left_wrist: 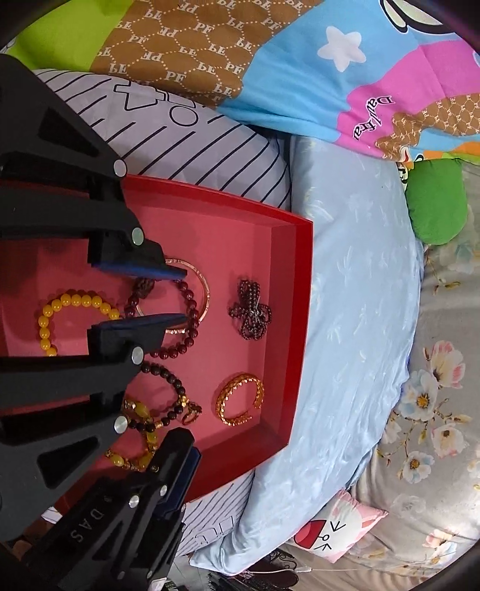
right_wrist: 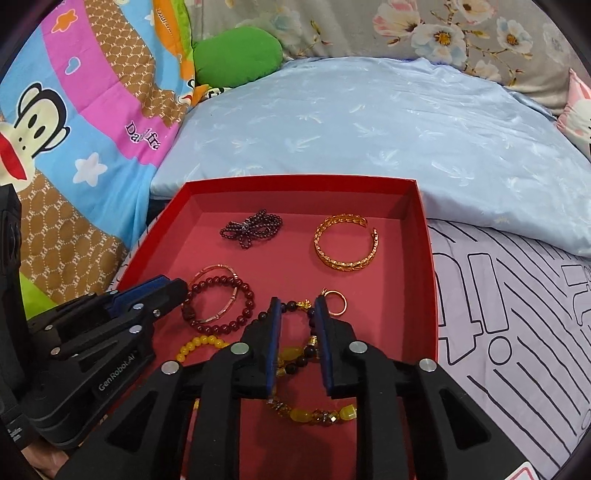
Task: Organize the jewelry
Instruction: 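Lower both tools into the tray and open them to release, then move both tools back toward the gold hoop earrings on the sheet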
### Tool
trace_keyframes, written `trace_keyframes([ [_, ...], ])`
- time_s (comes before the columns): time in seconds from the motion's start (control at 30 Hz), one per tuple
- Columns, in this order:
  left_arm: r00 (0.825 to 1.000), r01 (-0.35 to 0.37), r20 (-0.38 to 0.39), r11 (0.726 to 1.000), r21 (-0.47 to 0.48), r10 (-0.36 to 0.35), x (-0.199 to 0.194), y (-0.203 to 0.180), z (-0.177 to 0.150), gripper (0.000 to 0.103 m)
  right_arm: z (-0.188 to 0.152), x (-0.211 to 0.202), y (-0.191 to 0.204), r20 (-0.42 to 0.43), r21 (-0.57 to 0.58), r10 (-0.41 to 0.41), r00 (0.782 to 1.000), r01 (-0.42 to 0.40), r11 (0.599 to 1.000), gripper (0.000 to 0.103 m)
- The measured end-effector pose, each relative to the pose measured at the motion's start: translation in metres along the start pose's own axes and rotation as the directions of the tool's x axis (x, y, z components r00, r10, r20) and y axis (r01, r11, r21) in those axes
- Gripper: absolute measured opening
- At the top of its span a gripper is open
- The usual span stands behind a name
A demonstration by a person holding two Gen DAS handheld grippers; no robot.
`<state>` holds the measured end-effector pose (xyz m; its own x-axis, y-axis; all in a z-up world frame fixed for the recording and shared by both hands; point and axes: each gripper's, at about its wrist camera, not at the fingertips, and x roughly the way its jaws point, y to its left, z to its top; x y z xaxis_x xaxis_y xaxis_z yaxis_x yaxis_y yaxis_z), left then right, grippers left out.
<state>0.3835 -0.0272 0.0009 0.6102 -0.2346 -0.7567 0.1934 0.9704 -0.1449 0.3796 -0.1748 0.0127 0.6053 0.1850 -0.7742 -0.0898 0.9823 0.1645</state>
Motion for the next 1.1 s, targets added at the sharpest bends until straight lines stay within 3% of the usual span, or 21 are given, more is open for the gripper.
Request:
trace_keyframes([
  [0.47,0.998,-0.008,0.062,0.999,0.050,0.004,-0.054,-0.026,-0.011,0.018,-0.018,-0.059,0.014,0.077,-0.050,-0.004,0.997,0.007,0.999,0.020],
  [0.8,0.998,-0.017,0.062,1.000,0.026,0.015,-0.103,-0.027,-0.060,0.019,-0.072,-0.113,0.014,0.098,-0.060,0.001,0.995,0.005,0.998,0.022],
  [0.97,0.997,-0.052,0.061,0.998,0.030,0.050,-0.121,-0.030,-0.089,0.028,-0.101,-0.125,0.010,0.073,-0.038,0.006,0.997,-0.003,0.999,0.022],
  [1.1,0.997,-0.062,0.045,0.998,0.029,0.061,-0.129,-0.034,-0.106,0.029,-0.121,-0.132,0.010,0.059,-0.032,0.002,0.998,0.000,1.000,0.022],
])
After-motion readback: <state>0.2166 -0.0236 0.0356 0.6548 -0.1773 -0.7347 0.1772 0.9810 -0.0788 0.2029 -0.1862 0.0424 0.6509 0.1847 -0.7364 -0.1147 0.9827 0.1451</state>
